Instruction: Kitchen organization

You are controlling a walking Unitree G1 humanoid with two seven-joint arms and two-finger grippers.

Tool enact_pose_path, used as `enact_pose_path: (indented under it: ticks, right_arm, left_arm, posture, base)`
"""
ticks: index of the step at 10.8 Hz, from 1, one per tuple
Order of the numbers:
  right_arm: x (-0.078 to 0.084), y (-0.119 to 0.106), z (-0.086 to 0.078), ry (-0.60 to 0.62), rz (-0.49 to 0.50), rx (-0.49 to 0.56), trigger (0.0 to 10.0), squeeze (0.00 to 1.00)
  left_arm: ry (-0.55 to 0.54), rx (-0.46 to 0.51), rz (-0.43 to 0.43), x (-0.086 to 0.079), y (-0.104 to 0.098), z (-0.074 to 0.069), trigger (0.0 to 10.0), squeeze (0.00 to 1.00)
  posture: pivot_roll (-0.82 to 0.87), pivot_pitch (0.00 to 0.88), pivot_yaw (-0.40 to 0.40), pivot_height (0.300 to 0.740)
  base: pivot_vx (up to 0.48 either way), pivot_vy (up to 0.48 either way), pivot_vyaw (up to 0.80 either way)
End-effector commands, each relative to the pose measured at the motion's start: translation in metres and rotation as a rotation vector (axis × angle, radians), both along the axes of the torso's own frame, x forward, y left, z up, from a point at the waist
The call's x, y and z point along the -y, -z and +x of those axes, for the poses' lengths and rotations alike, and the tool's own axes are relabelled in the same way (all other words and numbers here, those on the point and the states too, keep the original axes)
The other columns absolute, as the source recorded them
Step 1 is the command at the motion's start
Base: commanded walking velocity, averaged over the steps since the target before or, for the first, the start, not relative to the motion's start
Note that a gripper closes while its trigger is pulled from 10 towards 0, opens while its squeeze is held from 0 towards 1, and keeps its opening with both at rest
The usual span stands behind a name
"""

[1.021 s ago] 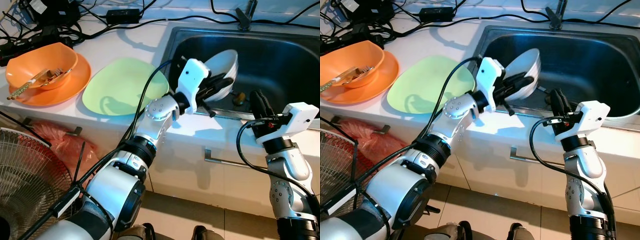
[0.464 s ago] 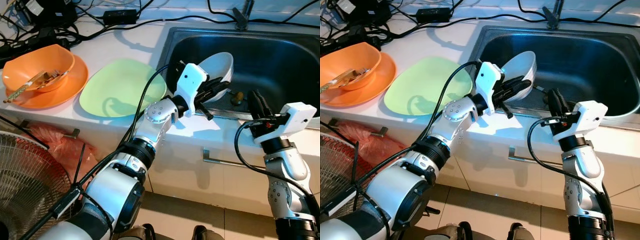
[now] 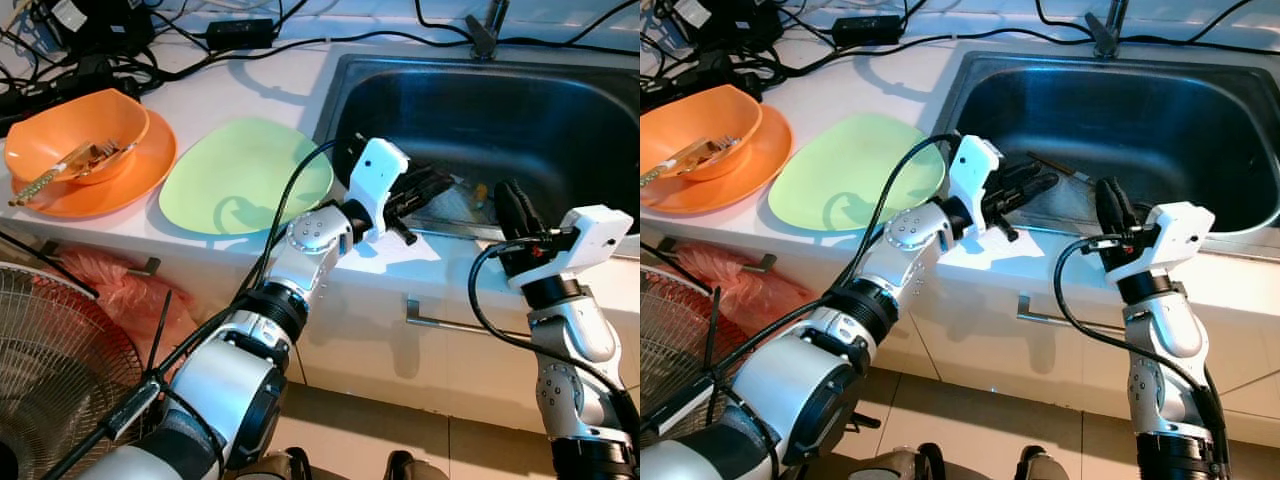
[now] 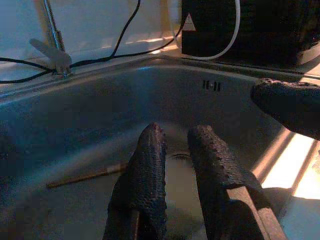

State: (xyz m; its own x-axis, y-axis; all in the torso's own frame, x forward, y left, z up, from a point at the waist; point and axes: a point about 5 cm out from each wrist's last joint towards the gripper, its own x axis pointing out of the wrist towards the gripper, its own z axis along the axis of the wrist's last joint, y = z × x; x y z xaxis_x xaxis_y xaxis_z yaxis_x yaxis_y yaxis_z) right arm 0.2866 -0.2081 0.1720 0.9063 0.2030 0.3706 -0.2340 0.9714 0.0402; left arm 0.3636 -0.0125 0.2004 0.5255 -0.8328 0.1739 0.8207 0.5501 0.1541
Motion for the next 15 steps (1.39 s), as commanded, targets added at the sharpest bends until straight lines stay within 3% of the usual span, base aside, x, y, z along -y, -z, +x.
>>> enact_pose_path:
  ticks: [1, 3, 5, 6, 7, 9, 11, 12, 13, 14, 15]
  right_arm:
    - [0.000, 0.031, -0.002, 0.002, 0.008, -0.151, 10.0, 0.00]
    - [0.001, 0.031, -0.003, 0.006, 0.008, -0.151, 10.0, 0.00]
    - [0.000, 0.032, -0.003, 0.006, 0.011, -0.153, 10.0, 0.00]
    - [0.000, 0.034, -0.003, 0.001, 0.013, -0.159, 10.0, 0.00]
    - [-0.001, 0.035, -0.002, -0.001, 0.014, -0.162, 10.0, 0.00]
    - [-0.002, 0.034, -0.001, -0.010, 0.013, -0.163, 10.0, 0.00]
    - [-0.001, 0.035, -0.001, -0.011, 0.013, -0.166, 10.0, 0.00]
    - [-0.001, 0.036, 0.000, -0.017, 0.013, -0.171, 10.0, 0.00]
    - [-0.002, 0.037, 0.001, -0.020, 0.014, -0.172, 10.0, 0.00]
    - [-0.003, 0.038, 0.003, -0.028, 0.015, -0.175, 10.0, 0.00]
    - [-0.003, 0.037, 0.004, -0.031, 0.015, -0.175, 10.0, 0.00]
  left_arm:
    - [0.012, -0.018, 0.000, 0.006, 0.009, -0.005, 10.0, 0.00]
    - [-0.035, 0.074, 0.037, -0.005, -0.001, -0.001, 10.0, 0.00]
    - [-0.083, 0.143, -0.017, -0.027, -0.015, 0.001, 10.0, 0.00]
    - [-0.136, 0.203, -0.038, -0.049, -0.026, -0.001, 10.0, 0.00]
    - [-0.150, 0.224, -0.037, -0.055, -0.029, -0.003, 10.0, 0.00]
    - [-0.191, 0.286, -0.089, -0.074, -0.049, -0.022, 10.0, 0.00]
    - [-0.308, 0.281, -0.114, -0.104, -0.055, -0.027, 10.0, 0.00]
    - [-0.417, 0.269, -0.139, -0.131, -0.060, -0.027, 10.0, 0.00]
    - [-0.465, 0.239, -0.158, -0.142, -0.060, -0.030, 10.0, 0.00]
    - [-0.562, 0.182, -0.169, -0.166, -0.050, -0.033, 10.0, 0.00]
    - [-0.600, 0.157, -0.180, -0.176, -0.045, -0.036, 10.0, 0.00]
  posture:
    - [-0.02, 0.162, 0.120, 0.740]
    - [-0.01, 0.165, 0.122, 0.740]
    - [0.00, 0.169, 0.124, 0.740]
    - [0.02, 0.171, 0.120, 0.740]
    - [0.02, 0.170, 0.119, 0.740]
    - [0.03, 0.171, 0.115, 0.740]
    - [0.04, 0.171, 0.113, 0.740]
    - [0.06, 0.165, 0.109, 0.740]
    - [0.06, 0.165, 0.108, 0.740]
    - [0.06, 0.163, 0.103, 0.740]
    - [0.06, 0.162, 0.102, 0.740]
  base:
    - [0.000, 0.000, 0.00]
    - [0.000, 0.000, 0.00]
    - [0.000, 0.000, 0.00]
    - [0.000, 0.000, 0.00]
    - [0.000, 0.000, 0.00]
    - [0.000, 0.000, 0.00]
    - [0.000, 0.000, 0.00]
    - [0.000, 0.000, 0.00]
    - [0.000, 0.000, 0.00]
    - [0.000, 0.000, 0.00]
    - [0.000, 0.000, 0.00]
